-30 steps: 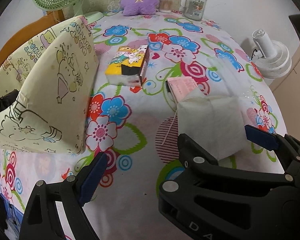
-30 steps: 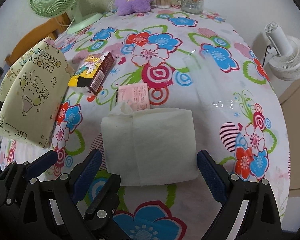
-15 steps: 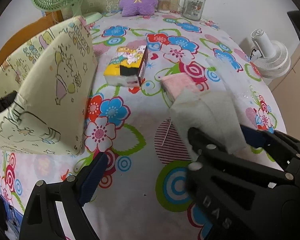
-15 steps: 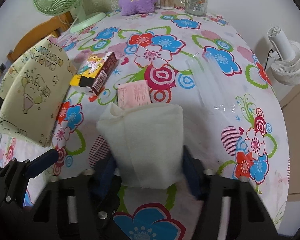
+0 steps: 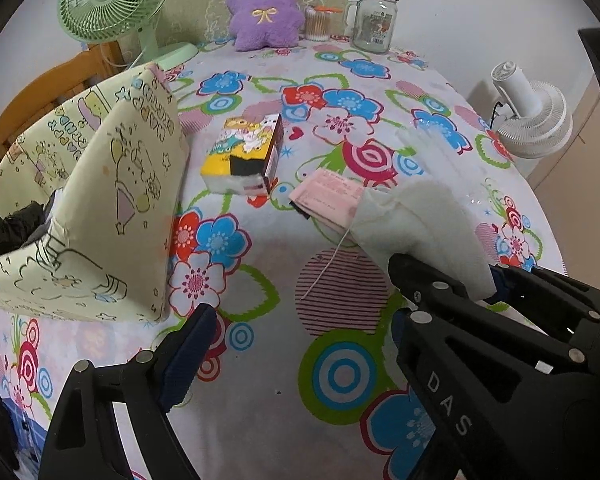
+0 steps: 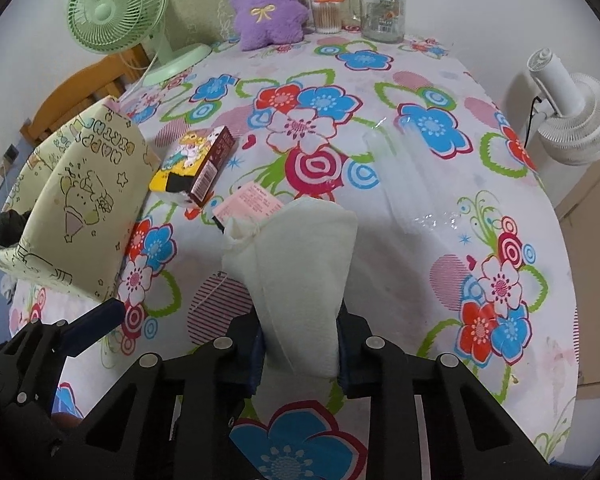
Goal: Organize soft objects
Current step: 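Close the right tool on the white tissue pack and lift it, then hold the white tissue pack in the right tool while the left tool approaches the yellow snack box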
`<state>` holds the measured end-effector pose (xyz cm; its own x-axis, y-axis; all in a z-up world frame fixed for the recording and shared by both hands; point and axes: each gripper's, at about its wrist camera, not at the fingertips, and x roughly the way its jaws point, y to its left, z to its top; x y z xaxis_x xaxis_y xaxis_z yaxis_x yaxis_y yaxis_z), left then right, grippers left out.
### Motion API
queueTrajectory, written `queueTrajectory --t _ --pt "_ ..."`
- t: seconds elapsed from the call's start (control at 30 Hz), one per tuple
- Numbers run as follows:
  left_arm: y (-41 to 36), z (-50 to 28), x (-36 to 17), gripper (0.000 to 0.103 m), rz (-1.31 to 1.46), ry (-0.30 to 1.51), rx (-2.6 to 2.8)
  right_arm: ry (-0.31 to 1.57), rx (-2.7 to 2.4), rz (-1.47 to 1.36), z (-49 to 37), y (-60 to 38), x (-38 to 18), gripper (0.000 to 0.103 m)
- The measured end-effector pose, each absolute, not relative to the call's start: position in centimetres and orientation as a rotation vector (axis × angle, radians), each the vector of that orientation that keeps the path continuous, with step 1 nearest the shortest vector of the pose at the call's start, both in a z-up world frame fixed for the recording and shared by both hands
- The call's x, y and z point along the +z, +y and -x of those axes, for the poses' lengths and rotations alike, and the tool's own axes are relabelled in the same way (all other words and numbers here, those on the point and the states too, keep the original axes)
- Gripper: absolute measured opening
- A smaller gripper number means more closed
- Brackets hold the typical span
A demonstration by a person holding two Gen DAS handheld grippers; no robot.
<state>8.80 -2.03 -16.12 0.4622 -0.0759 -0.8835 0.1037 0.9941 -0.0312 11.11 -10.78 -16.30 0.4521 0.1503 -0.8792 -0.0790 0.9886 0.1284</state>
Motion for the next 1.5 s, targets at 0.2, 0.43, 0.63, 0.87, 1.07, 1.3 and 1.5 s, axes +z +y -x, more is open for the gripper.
queueTrajectory --t 0.2,0.43,0.63,0.87,1.07,1.3,1.5 --pt "-2.5 -9.4 -15.7 0.091 -0.036 1.068 -0.130 1.078 0.120 -0.078 -11.5 -11.4 -15.8 0.030" --pt "-3.5 -10.7 -15.1 0.091 -0.047 1.045 -0.156 1.056 0.093 -0.083 -12.6 -12.4 -15.1 0.030" --pt "-3.6 -12.4 -15.3 0.091 -0.035 1.039 -0.173 1.049 0.059 -0.065 -14.3 -12.7 -15.1 0.030" --pt "-3.7 -14.8 -16.0 0.091 -0.029 1.047 -0.185 1.053 0.026 -0.049 -16.7 -12.8 -15.7 0.030" --pt "-3.5 -16.4 -17.0 0.091 -0.016 1.065 -0.189 1.066 0.015 -0.037 -18.5 -12.6 -16.6 0.030" --pt "-3.4 -17.8 -17.9 0.091 0.001 1.079 -0.196 1.071 0.004 -0.028 -19.8 -12.6 -17.4 0.030" --pt "-3.5 -18.3 -17.9 0.087 -0.001 1.080 -0.192 1.064 -0.002 -0.024 -20.3 -12.8 -17.4 0.030"
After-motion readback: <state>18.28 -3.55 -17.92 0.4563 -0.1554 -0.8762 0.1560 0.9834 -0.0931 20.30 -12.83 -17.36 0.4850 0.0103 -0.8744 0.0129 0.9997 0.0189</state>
